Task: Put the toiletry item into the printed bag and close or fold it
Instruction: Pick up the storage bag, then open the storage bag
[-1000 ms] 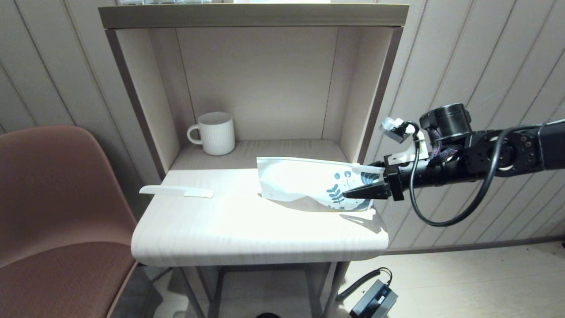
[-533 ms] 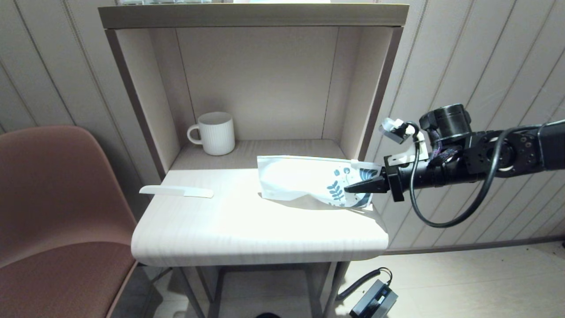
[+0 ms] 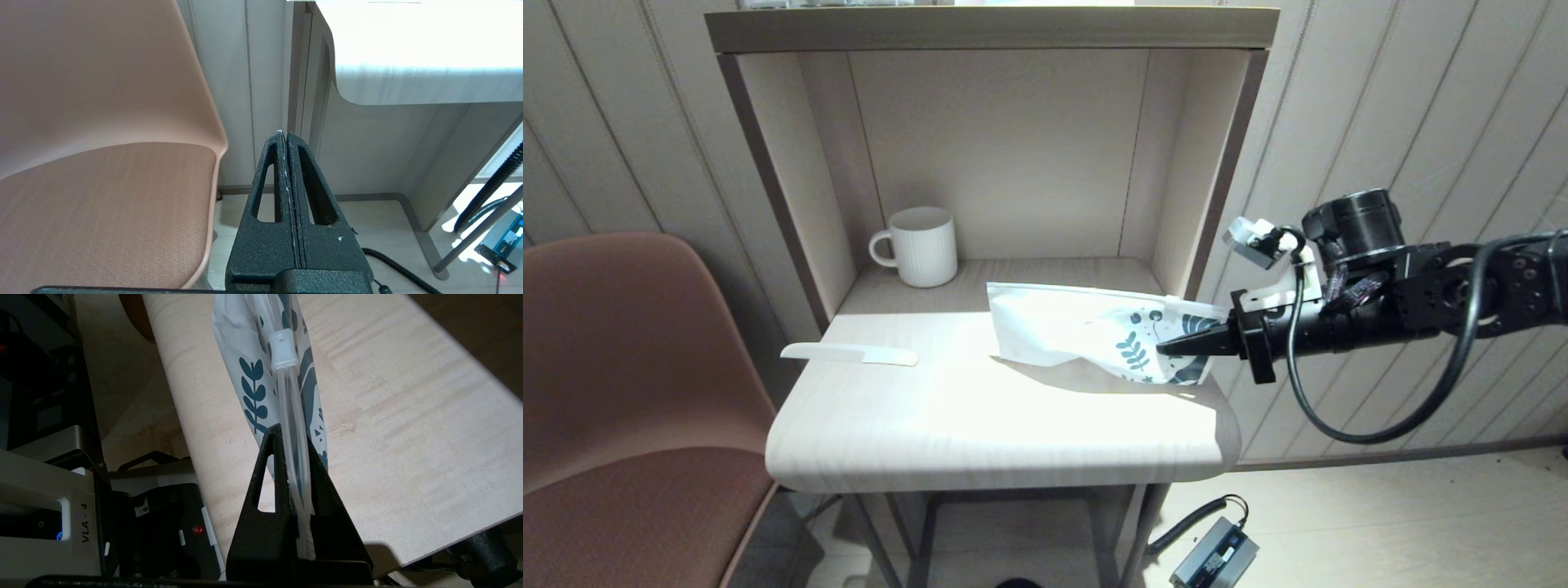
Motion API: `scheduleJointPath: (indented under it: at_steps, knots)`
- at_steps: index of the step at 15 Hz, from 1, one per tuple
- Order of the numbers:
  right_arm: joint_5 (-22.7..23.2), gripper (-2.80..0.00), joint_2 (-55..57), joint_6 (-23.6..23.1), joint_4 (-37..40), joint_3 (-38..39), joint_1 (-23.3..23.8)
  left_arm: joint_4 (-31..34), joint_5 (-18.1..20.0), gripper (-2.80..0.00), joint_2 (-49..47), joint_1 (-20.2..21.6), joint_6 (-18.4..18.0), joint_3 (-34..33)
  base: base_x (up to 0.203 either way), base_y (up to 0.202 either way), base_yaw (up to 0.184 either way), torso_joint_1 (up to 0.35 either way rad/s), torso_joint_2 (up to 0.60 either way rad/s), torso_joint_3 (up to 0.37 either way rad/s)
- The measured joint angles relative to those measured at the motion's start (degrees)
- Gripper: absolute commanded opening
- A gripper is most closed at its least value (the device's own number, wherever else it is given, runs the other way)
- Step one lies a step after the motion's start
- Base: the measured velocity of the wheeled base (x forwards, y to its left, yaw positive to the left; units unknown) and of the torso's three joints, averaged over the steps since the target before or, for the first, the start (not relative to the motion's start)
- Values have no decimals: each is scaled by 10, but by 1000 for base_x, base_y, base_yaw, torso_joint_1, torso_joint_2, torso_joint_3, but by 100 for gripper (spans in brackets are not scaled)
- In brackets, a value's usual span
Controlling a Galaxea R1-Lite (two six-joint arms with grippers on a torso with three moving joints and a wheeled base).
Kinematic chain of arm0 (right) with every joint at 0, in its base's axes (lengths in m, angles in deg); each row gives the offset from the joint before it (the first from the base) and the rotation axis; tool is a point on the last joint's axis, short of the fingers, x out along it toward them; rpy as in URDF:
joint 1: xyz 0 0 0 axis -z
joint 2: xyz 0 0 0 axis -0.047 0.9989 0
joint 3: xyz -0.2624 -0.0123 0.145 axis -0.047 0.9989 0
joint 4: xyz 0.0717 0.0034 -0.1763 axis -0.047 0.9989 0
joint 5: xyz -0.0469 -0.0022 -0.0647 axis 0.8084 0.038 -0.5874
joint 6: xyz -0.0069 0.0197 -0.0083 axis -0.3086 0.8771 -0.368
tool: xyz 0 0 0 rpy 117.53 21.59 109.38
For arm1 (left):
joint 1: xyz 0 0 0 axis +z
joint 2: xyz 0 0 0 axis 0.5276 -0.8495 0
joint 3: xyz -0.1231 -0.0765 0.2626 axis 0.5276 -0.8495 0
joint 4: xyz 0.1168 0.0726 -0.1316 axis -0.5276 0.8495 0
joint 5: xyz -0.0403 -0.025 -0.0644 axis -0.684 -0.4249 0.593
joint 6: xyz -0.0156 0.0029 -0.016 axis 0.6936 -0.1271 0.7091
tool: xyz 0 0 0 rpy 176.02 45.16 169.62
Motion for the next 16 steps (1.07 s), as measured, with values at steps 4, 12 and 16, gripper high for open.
scheduleJointPath:
  at_steps: [4,12,16]
  knots:
    - [-11,-280,-58,19,21,19,-1,9,-5,-280,0,0,0,4,0,0,0,0,0,0]
    - [-76,-280,-219,82,214,0,-41,93,98,-280,-227,-14,12,423,0,0,0,0,0,0]
    - [-136,-280,-234,82,297,-57,-99,150,300,-280,-408,-22,-20,609,0,0,0,0,0,0]
